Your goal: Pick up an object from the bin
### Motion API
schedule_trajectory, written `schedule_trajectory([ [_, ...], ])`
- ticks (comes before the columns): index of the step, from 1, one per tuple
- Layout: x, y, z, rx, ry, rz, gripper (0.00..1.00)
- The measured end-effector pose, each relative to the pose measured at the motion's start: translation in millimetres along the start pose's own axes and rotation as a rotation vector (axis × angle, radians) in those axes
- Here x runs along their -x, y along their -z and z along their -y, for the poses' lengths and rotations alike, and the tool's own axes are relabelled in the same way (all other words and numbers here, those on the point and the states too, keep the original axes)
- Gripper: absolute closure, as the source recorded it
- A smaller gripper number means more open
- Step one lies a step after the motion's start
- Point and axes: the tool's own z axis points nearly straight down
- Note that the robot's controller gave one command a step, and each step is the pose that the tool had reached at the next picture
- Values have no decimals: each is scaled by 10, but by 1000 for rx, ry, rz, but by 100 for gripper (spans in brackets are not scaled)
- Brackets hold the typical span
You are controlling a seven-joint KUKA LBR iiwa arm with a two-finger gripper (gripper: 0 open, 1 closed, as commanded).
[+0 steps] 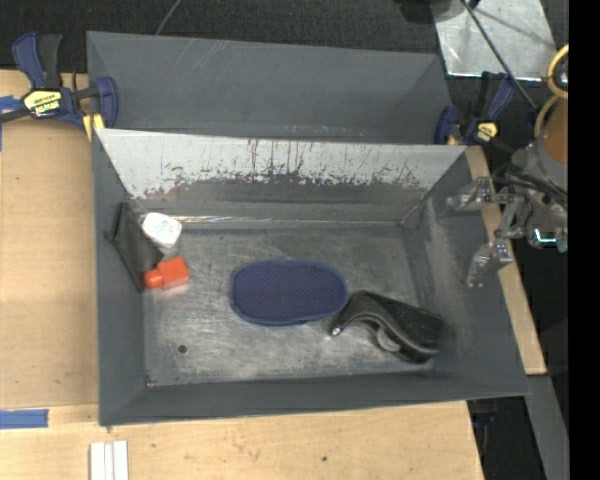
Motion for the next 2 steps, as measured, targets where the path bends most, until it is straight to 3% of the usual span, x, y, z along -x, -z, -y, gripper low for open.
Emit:
schedule_trajectory([
  [1,52,-1258,-934,-1,97,28,0],
  [2,120,-1198,-1860,3,65,10,0],
])
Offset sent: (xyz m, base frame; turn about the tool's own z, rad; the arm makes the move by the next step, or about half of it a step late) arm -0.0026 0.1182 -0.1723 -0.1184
